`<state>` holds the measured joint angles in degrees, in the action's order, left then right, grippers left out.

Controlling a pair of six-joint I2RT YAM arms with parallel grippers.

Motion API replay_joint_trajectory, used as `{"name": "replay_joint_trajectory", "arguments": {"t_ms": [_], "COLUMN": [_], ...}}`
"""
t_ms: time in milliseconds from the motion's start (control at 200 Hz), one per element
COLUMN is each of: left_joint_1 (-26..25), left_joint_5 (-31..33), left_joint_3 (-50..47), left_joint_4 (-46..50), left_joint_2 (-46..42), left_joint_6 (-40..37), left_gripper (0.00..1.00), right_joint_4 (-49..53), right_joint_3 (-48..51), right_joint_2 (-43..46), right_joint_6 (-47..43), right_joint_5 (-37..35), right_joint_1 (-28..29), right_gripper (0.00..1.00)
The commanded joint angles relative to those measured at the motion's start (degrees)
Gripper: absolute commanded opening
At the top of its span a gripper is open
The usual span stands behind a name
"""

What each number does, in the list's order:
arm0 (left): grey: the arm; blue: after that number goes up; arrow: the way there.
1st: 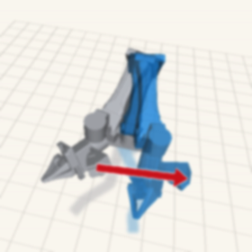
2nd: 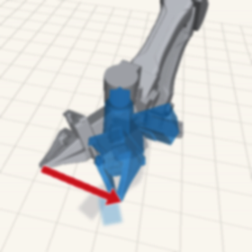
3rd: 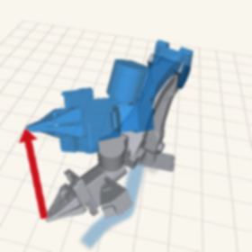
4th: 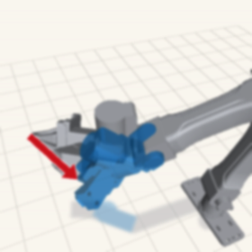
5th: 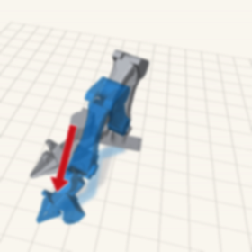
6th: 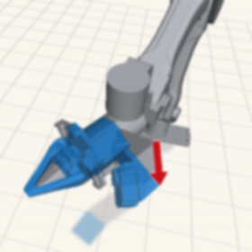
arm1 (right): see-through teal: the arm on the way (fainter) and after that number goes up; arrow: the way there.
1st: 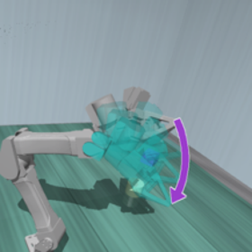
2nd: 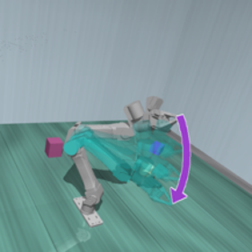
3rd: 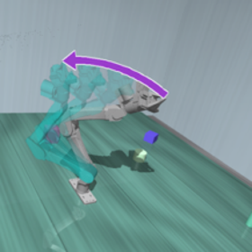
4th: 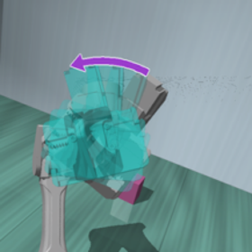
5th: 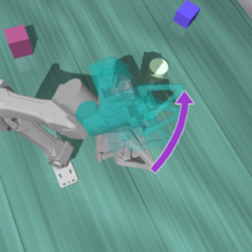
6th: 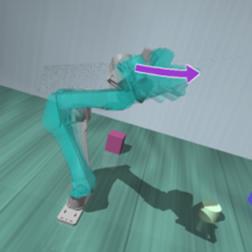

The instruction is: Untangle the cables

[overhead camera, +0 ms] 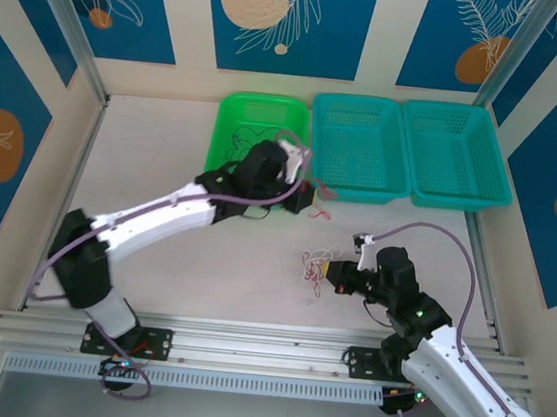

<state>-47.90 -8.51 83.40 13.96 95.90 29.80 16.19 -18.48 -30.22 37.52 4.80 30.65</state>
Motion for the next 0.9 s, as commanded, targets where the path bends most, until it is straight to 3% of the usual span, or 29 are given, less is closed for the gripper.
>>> {"name": "replay_joint_trajectory", "arguments": {"t_ms": [0, 110, 225, 355, 400, 660, 755, 845, 895], "left_joint_1": [0.59, 1.41, 2.58, 3.48, 3.85, 3.93, 3.93, 3.95, 3.98], "left_joint_5": [6.25, 11.45, 14.83, 14.07, 11.64, 11.83, 14.81, 20.11, 21.99], "left_joint_3": [14.27, 33.11, 59.53, 96.97, 93.4, 97.65, 97.66, 97.66, 97.66], "left_joint_4": [6.76, 14.62, 26.44, 39.76, 36.22, 42.18, 47.82, 54.66, 57.78], "left_joint_2": [11.16, 24.32, 40.38, 60.1, 58.58, 59.1, 58.34, 58.0, 57.67], "left_joint_6": [-3.6, -4.52, -4.63, -5.28, -5.03, -10.82, -14.11, -17.05, -18.79], "left_gripper": [0.0, 0.0, 0.0, 0.41, 0.49, 0.55, 0.61, 0.75, 0.89], "right_joint_4": [3.44, 6.19, 8.7, 11.66, 12.48, 12.55, 10.86, 9.54, 9.14], "right_joint_3": [-0.99, -2.2, -3.18, -3.76, -3.71, -2.1, -1.5, -1.11, -1.03], "right_joint_2": [0.61, 0.95, 1.88, 4.08, 5.07, 8.95, 8.47, 7.62, 7.04], "right_joint_6": [1.08, 1.45, 1.61, 2.03, 2.4, 2.74, 2.43, 2.3, 2.28], "right_joint_5": [-2.25, -3.02, -3.68, -4.98, -5.62, -7.7, -7.88, -7.84, -7.81], "right_joint_1": [0.63, 0.98, 1.56, 2.05, 2.27, 2.48, 2.48, 2.48, 2.5], "right_gripper": [0.0, 0.0, 0.0, 0.0, 0.0, 0.0, 0.0, 0.0, 0.0]}}
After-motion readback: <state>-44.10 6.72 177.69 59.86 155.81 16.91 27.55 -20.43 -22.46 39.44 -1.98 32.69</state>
